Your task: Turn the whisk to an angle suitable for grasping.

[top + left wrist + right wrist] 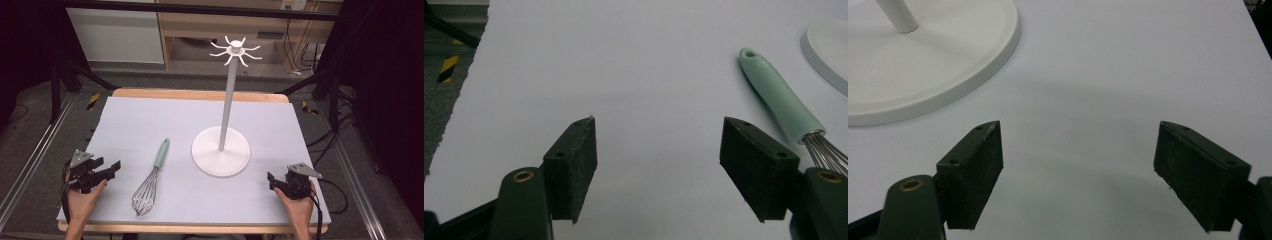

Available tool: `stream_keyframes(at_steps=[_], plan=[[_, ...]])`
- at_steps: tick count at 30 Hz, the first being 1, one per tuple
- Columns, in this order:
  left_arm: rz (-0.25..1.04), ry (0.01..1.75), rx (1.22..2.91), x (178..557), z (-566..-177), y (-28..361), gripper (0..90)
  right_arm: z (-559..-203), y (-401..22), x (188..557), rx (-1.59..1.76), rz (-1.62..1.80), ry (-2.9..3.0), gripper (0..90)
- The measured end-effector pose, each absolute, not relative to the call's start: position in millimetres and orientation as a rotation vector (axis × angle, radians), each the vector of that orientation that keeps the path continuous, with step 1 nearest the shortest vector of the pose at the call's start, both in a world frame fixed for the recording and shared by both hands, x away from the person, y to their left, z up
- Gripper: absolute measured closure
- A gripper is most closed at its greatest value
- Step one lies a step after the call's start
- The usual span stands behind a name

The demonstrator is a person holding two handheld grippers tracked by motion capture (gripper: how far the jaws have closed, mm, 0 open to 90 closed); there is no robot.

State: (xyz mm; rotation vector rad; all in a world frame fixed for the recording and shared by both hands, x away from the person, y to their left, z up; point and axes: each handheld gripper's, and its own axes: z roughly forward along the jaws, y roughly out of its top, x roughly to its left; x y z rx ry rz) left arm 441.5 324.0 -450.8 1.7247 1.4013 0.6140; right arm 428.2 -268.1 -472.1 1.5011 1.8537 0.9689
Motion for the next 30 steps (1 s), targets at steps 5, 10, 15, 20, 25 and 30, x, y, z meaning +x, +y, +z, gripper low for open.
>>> stream_keyframes(at_steps=[5, 10, 15, 20, 25, 30], plan=[[0.603, 1.394, 1.739, 440.1, -447.6, 318.8, 32.1, -472.3, -268.7, 427.1, 1.5, 0.97, 1.861, 20.0], [0.587, 1.375, 1.749, 439.4, -443.3, 312.7, 32.3, -472.5, -267.0, 426.6, 1.497, 0.967, 1.868, 20.1], [0.57, 1.357, 1.759, 439.8, -440.1, 305.9, 32.4, -471.5, -265.3, 426.6, 1.495, 0.966, 1.872, 20.3], [0.557, 1.344, 1.775, 440.0, -437.6, 299.4, 32.5, -471.7, -266.4, 426.8, 1.494, 0.963, 1.877, 20.7], [0.544, 1.337, 1.782, 440.7, -434.3, 295.0, 32.7, -471.7, -267.6, 426.4, 1.5, 0.966, 1.873, 21.1], [0.544, 1.314, 1.791, 439.8, -427.5, 290.3, 32.7, -471.4, -267.9, 426.9, 1.493, 0.964, 1.877, 21.3]])
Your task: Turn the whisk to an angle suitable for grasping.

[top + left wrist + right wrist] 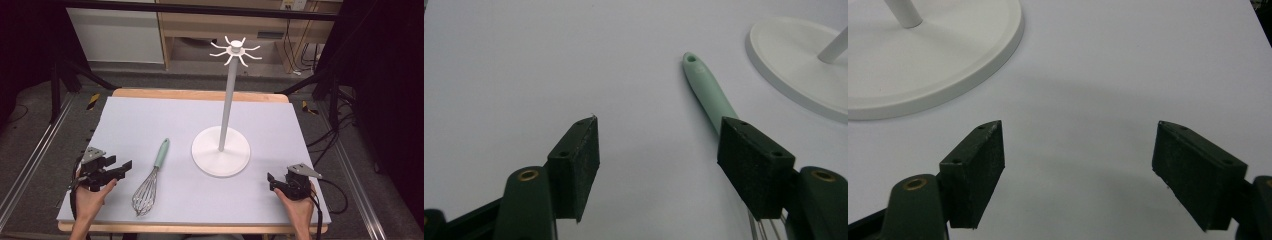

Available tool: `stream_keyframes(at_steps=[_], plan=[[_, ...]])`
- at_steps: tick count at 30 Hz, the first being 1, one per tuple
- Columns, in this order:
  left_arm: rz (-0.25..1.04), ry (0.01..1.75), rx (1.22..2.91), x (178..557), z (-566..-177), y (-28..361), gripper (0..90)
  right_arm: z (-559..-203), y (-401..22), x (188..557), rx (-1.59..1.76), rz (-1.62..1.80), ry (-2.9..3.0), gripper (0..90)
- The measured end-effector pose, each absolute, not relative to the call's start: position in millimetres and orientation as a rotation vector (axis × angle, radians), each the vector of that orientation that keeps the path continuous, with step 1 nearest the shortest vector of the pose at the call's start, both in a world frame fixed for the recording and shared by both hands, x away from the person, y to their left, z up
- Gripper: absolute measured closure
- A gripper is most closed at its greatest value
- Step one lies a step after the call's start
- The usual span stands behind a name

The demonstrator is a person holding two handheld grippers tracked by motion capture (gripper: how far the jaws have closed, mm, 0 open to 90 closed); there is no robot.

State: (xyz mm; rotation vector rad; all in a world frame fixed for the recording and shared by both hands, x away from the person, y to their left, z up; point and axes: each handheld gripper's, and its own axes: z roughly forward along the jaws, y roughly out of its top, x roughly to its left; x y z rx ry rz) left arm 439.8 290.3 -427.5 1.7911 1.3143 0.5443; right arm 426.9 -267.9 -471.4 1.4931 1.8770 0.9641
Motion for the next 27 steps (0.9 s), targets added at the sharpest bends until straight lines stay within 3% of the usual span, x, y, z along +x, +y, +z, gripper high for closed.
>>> stream_keyframes(at_steps=[27], plan=[[0.544, 1.234, 1.864, 454.6, -391.3, 262.2, 32.7, -469.5, -269.1, 425.1, 1.505, 0.962, 1.869, 21.4]])
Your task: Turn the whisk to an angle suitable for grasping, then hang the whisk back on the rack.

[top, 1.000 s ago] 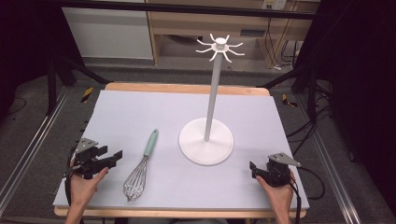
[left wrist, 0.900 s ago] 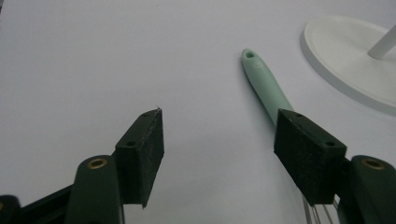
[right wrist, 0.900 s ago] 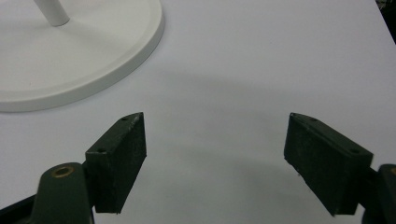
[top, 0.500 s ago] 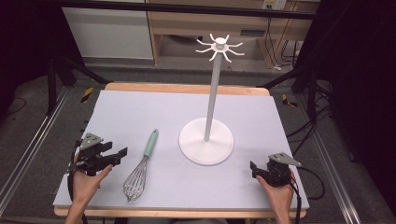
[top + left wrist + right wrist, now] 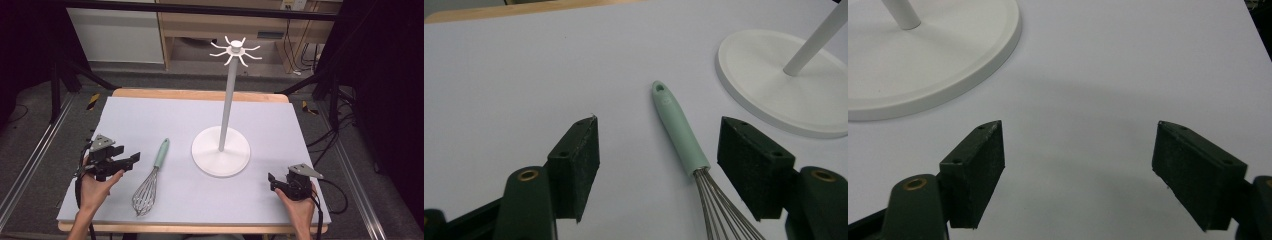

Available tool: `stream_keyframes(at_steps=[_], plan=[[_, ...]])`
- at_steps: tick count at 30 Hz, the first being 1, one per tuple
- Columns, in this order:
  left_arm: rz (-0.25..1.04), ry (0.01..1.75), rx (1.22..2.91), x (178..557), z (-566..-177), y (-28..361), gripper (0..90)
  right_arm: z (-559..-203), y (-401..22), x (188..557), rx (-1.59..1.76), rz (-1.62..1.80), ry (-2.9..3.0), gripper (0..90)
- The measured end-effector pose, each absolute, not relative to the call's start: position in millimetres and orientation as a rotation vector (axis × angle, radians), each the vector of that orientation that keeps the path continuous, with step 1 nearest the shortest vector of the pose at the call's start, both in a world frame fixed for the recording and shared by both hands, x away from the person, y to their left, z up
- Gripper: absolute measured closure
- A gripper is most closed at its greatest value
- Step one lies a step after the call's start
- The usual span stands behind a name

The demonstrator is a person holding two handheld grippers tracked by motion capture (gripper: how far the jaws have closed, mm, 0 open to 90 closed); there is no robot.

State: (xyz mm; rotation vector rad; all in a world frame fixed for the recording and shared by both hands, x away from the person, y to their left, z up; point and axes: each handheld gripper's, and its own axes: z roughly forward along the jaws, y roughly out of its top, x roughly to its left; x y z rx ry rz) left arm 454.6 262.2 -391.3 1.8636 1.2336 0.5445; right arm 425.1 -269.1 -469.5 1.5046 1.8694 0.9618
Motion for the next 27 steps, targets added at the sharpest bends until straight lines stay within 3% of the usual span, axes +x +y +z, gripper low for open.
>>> stream_keyframes(at_steps=[13, 27], plan=[[0.521, 1.213, 1.936, 465.2, -382.1, 243.8, 35.9, -468.2, -267.9, 425.3, 1.498, 0.971, 1.875, 23.5], [0.489, 1.228, 2.031, 475.9, -387.7, 222.2, 41.4, -467.5, -267.4, 425.8, 1.49, 0.974, 1.906, 31.9]])
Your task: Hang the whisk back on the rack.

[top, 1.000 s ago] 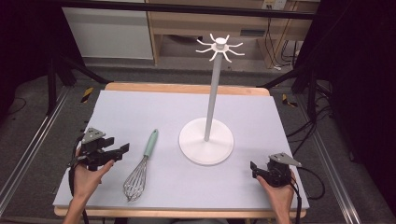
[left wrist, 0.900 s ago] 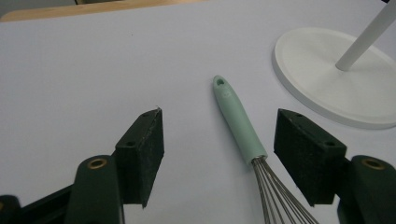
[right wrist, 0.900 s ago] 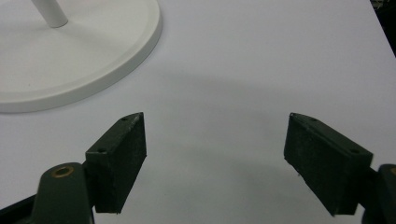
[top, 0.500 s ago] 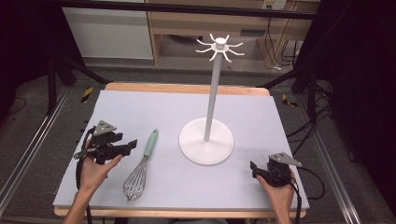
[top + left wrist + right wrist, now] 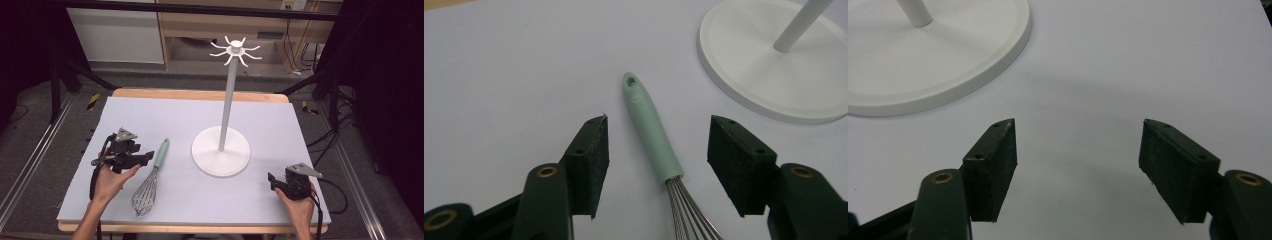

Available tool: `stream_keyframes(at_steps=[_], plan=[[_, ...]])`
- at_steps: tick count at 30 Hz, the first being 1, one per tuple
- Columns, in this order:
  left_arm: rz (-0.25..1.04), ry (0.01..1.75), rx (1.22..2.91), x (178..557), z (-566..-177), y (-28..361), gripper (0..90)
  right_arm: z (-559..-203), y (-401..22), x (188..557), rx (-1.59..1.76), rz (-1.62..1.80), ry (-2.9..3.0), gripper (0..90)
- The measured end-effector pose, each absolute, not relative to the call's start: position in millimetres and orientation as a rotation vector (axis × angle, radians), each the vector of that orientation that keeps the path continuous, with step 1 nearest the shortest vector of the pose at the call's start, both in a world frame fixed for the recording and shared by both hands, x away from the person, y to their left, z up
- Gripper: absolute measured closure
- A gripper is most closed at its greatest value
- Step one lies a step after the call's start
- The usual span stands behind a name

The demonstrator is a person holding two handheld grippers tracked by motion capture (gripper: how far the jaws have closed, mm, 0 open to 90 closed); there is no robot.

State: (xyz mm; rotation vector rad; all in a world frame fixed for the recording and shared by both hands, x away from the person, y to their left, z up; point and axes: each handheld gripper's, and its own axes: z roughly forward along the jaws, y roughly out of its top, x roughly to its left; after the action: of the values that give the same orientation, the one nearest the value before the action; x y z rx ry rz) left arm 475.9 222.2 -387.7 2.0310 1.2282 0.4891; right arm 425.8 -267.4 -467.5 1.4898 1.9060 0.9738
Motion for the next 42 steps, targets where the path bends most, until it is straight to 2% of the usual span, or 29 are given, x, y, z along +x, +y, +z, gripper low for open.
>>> stream_keyframes(at_steps=[16, 30, 42], plan=[[0.423, 1.278, 2.155, 490.5, -408.3, 202.2, 44.9, -466.3, -267.9, 427.0, 1.504, 0.983, 1.929, 37.5], [0.356, 1.353, 2.225, 504.2, -434.2, 193.2, 49.7, -468.2, -265.1, 428.3, 1.494, 0.964, 1.96, 37.9], [0.291, 1.384, 2.276, 510.5, -447.9, 187.7, 59.8, -468.7, -264.7, 428.5, 1.493, 0.958, 1.967, 39.0]])
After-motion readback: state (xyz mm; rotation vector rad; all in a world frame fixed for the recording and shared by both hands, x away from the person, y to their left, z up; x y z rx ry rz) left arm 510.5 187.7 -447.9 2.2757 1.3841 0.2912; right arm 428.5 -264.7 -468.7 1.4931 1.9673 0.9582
